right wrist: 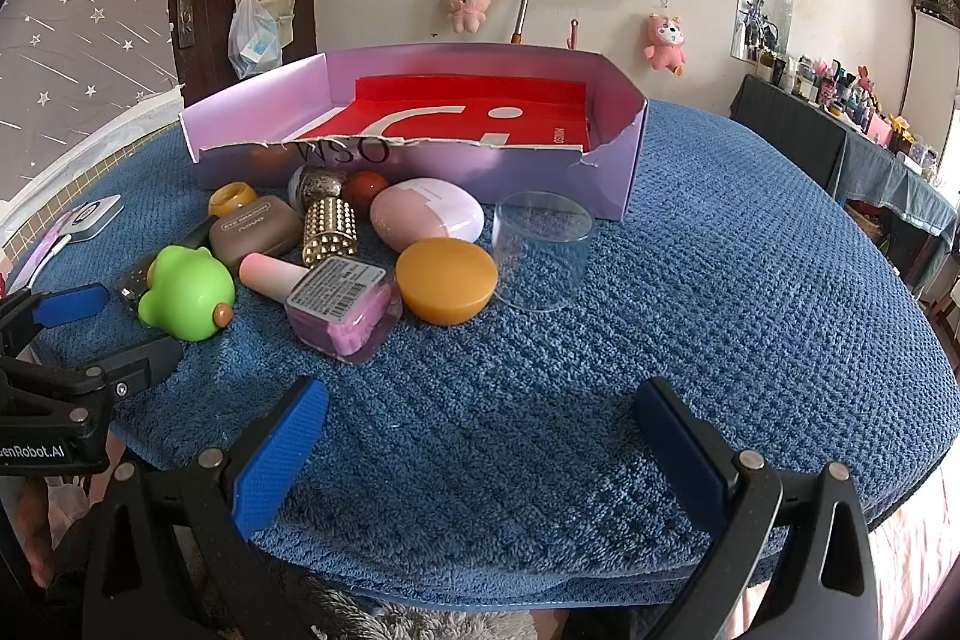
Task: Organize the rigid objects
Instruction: 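Grasp the black star-print nail polish bottle with left tool while right tool grasps the orange round puff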
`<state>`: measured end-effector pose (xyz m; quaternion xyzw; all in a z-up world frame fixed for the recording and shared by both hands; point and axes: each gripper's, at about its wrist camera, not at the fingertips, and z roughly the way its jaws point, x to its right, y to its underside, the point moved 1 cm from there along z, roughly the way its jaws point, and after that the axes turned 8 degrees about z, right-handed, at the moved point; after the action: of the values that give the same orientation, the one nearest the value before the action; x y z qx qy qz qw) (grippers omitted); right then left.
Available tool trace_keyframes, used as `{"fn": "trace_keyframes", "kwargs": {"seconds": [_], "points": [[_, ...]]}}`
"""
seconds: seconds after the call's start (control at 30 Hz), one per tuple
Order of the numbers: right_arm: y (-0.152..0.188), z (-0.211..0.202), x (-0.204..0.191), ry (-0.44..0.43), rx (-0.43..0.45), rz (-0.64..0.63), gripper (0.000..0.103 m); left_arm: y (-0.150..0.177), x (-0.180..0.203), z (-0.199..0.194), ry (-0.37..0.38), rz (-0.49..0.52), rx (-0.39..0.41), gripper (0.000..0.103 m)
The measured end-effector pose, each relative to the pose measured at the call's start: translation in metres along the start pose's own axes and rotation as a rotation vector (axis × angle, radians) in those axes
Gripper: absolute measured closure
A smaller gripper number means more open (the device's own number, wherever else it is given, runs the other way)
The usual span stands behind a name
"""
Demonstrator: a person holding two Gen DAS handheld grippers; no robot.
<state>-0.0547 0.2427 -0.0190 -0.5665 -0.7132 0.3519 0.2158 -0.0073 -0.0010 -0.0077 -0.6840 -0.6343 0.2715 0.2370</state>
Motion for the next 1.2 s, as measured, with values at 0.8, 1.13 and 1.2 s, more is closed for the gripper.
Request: {"fn": "trace_keyframes", "kwargs": {"seconds": [0.8,1.13,1.2], "points": [[0.000,0.001,0.000,0.000,0.000,-0.001,0.000,0.000,0.001,-0.001,-0.001,0.000,-0.004,0.000],[-0.005,-0.003,0.002,-0.015,-0.021,-0.002,0.001,0.000,0.001,-0.007,0.010,0.007,-0.010,0.000],[-0.003,-0.004,0.005,-0.023,-0.020,-0.004,0.003,-0.001,0.000,-0.007,0.019,0.011,-0.008,0.000]]}}
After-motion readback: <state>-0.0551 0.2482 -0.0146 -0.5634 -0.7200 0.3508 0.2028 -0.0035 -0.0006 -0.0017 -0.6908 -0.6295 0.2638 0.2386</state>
